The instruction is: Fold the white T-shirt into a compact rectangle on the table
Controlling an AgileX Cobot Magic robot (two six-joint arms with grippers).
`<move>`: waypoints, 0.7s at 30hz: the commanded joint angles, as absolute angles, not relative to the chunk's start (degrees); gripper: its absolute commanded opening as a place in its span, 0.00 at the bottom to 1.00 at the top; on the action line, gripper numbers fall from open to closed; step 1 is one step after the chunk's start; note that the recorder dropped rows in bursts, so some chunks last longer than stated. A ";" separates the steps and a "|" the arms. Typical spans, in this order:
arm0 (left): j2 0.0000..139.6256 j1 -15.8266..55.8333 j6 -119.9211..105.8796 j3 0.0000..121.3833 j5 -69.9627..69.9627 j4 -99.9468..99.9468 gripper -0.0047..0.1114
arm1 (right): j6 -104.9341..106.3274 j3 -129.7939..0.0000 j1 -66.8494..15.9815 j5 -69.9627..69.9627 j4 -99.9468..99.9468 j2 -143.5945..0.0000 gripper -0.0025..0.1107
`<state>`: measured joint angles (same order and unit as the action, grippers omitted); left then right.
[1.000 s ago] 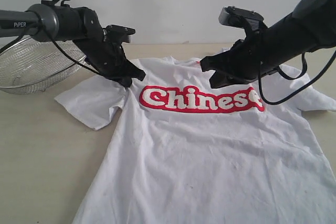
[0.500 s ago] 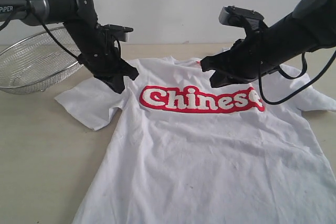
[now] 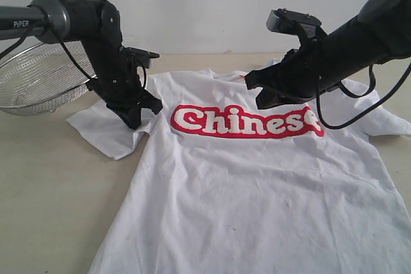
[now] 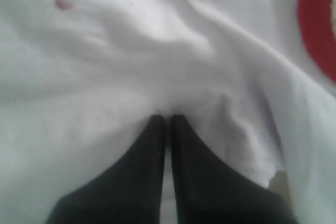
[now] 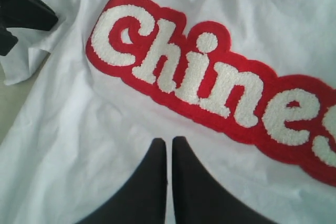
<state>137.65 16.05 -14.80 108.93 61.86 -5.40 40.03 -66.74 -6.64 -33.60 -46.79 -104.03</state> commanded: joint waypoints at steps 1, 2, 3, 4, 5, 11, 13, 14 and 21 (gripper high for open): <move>139.03 16.00 -11.60 108.52 62.56 0.00 0.08 | 40.64 -66.64 -6.58 -33.61 -46.97 -103.45 0.02; 139.03 16.00 -11.60 108.52 62.56 0.00 0.08 | 40.64 -66.64 -6.58 -33.52 -46.97 -103.45 0.02; 139.05 16.00 -11.60 108.52 62.46 0.00 0.08 | 40.64 -66.64 -6.58 -33.52 -46.97 -103.45 0.02; 139.05 16.00 -10.78 108.52 62.46 0.82 0.08 | 40.64 -66.64 -6.58 -33.52 -46.97 -103.45 0.02; 139.05 16.00 -10.36 108.52 62.46 1.60 0.08 | 40.64 -66.64 -6.58 -33.52 -46.97 -103.45 0.02; 139.05 15.88 -3.42 108.52 63.21 13.48 0.08 | 40.64 -66.64 -6.58 -33.66 -46.97 -103.45 0.02; 139.05 15.78 -2.06 108.52 63.21 16.43 0.08 | 40.77 -66.64 -6.58 -33.66 -46.97 -103.45 0.02; 139.05 15.78 -1.62 108.52 63.05 17.47 0.08 | 40.77 -66.64 -6.58 -33.66 -46.97 -103.45 0.02; 139.15 15.01 -0.66 108.52 60.62 20.38 0.08 | 40.77 -66.64 -6.58 -33.66 -46.97 -103.45 0.02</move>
